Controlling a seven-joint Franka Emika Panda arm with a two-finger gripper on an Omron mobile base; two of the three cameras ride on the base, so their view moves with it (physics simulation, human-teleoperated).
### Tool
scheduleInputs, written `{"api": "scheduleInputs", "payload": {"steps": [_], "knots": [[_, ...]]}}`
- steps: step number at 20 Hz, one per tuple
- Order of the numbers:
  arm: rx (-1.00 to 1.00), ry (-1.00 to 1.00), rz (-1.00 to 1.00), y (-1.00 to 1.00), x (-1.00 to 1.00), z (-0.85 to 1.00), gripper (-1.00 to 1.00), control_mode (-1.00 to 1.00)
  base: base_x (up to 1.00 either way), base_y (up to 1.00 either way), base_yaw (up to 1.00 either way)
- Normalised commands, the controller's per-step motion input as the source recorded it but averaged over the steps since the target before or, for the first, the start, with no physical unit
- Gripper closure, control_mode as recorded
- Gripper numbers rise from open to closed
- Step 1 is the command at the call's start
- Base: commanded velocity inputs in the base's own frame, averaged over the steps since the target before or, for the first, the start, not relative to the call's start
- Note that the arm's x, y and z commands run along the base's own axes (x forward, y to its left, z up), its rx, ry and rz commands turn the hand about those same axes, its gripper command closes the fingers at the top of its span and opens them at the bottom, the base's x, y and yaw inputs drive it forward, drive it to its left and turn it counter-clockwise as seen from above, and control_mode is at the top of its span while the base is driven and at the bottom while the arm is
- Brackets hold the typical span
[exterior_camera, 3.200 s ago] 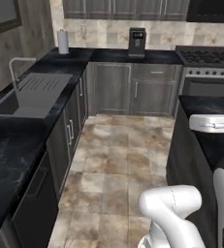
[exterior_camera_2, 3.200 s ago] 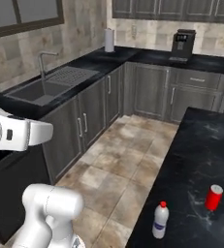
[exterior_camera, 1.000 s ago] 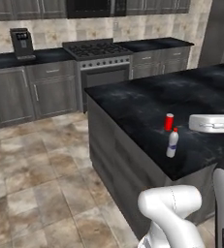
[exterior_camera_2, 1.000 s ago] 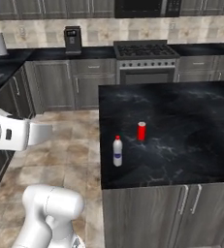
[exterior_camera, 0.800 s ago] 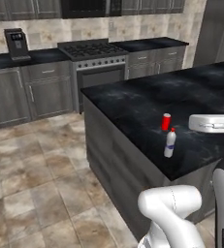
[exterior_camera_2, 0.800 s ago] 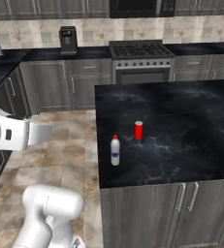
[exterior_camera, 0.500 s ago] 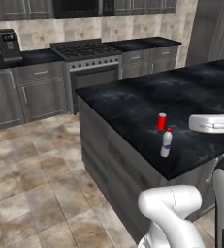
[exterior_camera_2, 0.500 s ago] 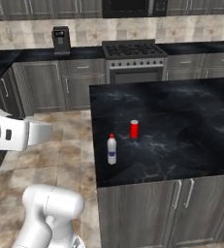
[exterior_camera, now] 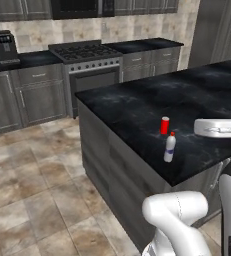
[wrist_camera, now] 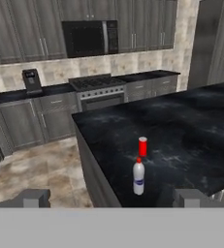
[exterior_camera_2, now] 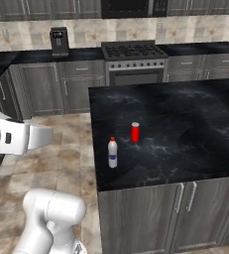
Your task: Pick the beer, bottled water, can from the counter and place them in the open cabinet.
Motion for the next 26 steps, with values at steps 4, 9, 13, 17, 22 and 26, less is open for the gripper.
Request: {"api": "scheduleInputs", "payload": {"steps": [4, 9, 13, 17, 22, 26], "knots": [[0.0, 0.12, -0.03, 0.0, 0.03, -0.02, -1.0, -1.0, 0.0, 0.0, 0.0], [0.0, 0.18, -0.04, 0.0, 0.04, -0.13, -1.0, -1.0, 0.0, 0.0, 0.0], [0.0, 0.2, -0.03, 0.0, 0.02, -0.23, -1.0, -1.0, 0.0, 0.0, 0.0], [0.0, 0.22, -0.03, -0.1, 0.06, -0.31, -1.0, -1.0, 0.0, 0.0, 0.0], [0.0, 0.16, -0.01, -0.33, 0.0, -0.25, -1.0, -1.0, 0.0, 0.0, 0.0], [0.0, 0.08, 0.0, -0.24, 0.0, -0.3, -1.0, -1.0, 0.0, 0.0, 0.0]]}}
